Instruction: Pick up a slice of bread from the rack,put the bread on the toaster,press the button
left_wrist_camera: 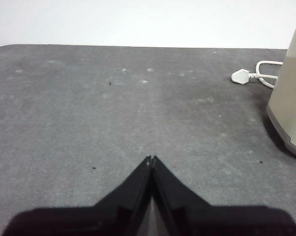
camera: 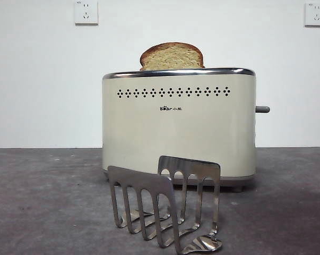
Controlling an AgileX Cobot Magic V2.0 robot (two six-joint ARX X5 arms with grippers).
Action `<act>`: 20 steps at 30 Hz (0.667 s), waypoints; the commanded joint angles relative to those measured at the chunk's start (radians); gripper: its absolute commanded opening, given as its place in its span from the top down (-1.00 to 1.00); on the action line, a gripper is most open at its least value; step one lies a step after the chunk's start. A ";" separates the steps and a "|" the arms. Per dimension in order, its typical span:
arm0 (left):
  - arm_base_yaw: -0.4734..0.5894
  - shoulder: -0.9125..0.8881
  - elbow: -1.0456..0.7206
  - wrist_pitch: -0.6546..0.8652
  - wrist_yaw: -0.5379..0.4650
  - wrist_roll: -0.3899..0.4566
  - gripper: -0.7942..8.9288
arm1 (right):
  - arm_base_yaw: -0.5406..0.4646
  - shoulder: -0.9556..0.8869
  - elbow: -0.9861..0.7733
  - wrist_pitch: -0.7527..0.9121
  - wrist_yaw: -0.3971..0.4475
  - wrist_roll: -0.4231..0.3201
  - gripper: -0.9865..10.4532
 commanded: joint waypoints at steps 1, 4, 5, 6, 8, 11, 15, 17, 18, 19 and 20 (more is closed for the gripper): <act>0.000 0.000 -0.010 0.006 0.004 -0.009 0.84 | 0.000 -0.096 -0.098 0.066 -0.049 -0.008 0.83; 0.000 0.000 -0.010 0.006 0.003 -0.009 0.84 | 0.001 -0.144 -0.146 0.091 -0.064 -0.008 0.83; 0.000 0.000 -0.010 0.006 0.003 -0.009 0.84 | 0.001 -0.147 -0.156 0.098 -0.064 -0.008 0.83; 0.000 0.000 -0.010 0.006 0.003 -0.009 0.84 | 0.001 -0.147 -0.169 0.112 -0.064 -0.008 0.83; 0.000 0.000 -0.010 0.006 0.003 -0.009 0.85 | 0.001 -0.149 -0.192 0.125 -0.071 -0.003 0.83; 0.000 0.000 -0.010 0.006 0.003 -0.009 0.84 | 0.001 -0.161 -0.191 0.066 -0.079 -0.008 0.83; 0.000 0.002 -0.010 0.006 0.003 -0.009 0.84 | 0.001 -0.203 -0.191 0.002 -0.078 -0.008 0.83; 0.000 0.004 -0.010 0.006 0.003 -0.009 0.85 | 0.001 -0.219 -0.191 0.002 -0.080 -0.005 0.83; 0.000 0.004 -0.010 0.006 0.004 -0.009 0.85 | 0.002 -0.222 -0.191 0.002 -0.080 -0.005 0.83; 0.000 0.004 -0.010 0.006 0.003 -0.009 0.85 | 0.002 -0.222 -0.191 0.002 -0.080 -0.003 0.83; 0.000 0.005 -0.010 0.006 0.003 -0.009 0.84 | 0.002 -0.222 -0.191 0.002 -0.080 -0.001 0.83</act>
